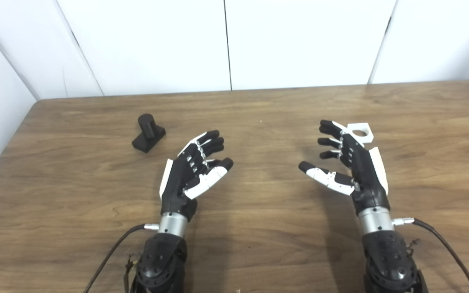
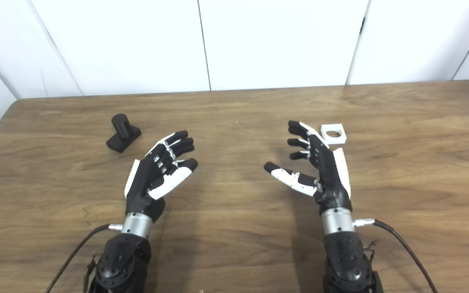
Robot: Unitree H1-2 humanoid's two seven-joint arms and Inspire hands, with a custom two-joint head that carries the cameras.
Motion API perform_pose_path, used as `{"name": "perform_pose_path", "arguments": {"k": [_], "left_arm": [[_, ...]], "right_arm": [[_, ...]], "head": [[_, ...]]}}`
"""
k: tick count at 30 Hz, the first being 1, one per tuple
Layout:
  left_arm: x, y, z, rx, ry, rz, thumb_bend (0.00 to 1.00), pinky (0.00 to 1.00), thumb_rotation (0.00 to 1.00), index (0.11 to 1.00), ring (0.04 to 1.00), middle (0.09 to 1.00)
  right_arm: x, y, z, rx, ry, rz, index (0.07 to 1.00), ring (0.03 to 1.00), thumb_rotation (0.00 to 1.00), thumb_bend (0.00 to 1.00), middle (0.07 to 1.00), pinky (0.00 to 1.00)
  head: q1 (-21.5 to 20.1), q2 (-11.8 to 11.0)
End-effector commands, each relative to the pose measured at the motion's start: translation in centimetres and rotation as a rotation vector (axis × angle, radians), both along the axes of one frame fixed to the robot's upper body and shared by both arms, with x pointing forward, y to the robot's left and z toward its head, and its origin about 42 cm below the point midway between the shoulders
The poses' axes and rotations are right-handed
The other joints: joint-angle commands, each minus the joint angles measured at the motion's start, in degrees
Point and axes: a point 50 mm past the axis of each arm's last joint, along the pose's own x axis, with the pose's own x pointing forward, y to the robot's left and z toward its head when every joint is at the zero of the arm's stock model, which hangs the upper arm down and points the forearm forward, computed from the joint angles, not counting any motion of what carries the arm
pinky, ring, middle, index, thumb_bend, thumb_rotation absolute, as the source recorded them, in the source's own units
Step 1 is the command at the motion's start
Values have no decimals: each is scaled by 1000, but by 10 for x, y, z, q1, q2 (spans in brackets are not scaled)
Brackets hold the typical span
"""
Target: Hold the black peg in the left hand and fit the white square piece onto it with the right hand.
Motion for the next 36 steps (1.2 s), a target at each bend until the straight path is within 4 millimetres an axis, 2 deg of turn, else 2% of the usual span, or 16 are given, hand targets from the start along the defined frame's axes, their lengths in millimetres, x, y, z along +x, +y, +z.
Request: {"name": "perform_pose_path", "arguments": {"k": [1,3,5,7,10,11,13,20,28,32,36], "left_arm": [[6,-3,16,23,-88,-35,751,552,253,739,743,751],[6,-5,15,31,-93,-44,750,543,249,737,734,749],[6,-11,14,25,-97,-49,744,537,226,734,716,743],[7,-17,12,26,-98,-53,737,538,206,732,710,740],[8,-25,10,33,-96,-59,747,566,207,737,718,740],[8,-27,9,35,-95,-59,749,618,201,738,731,738],[9,-31,7,34,-93,-62,743,617,183,740,725,737],[13,-38,2,20,-88,-65,754,601,157,738,717,743],[14,-32,10,61,-114,-44,731,597,145,730,701,734],[16,-26,18,147,-127,-25,725,598,185,721,685,739],[17,-20,28,243,-141,10,709,608,131,712,691,741]], "right_arm": [[4,3,16,13,-97,9,803,744,180,706,807,610],[3,0,16,10,-94,0,801,742,179,709,803,605],[1,-6,16,0,-96,-11,804,742,182,704,807,602],[0,-12,16,-4,-99,-18,807,743,186,697,810,601],[1,-20,15,-6,-100,-24,803,740,124,687,803,612],[1,-22,15,-7,-99,-25,803,730,97,683,803,604],[1,-25,14,-3,-91,-28,806,735,70,680,809,610],[1,-29,14,23,-70,-37,811,744,2,668,814,611],[1,-33,17,14,-71,-36,805,750,29,682,814,595],[1,-34,19,26,-70,-28,811,754,2,678,819,604],[2,-34,20,18,-67,-30,807,745,0,681,814,598]], "head": [[16,-2],[32,-4],[80,-9],[107,-15],[145,-25],[151,-27],[170,-32],[168,-39],[174,-42],[176,-43],[179,-44]]}}
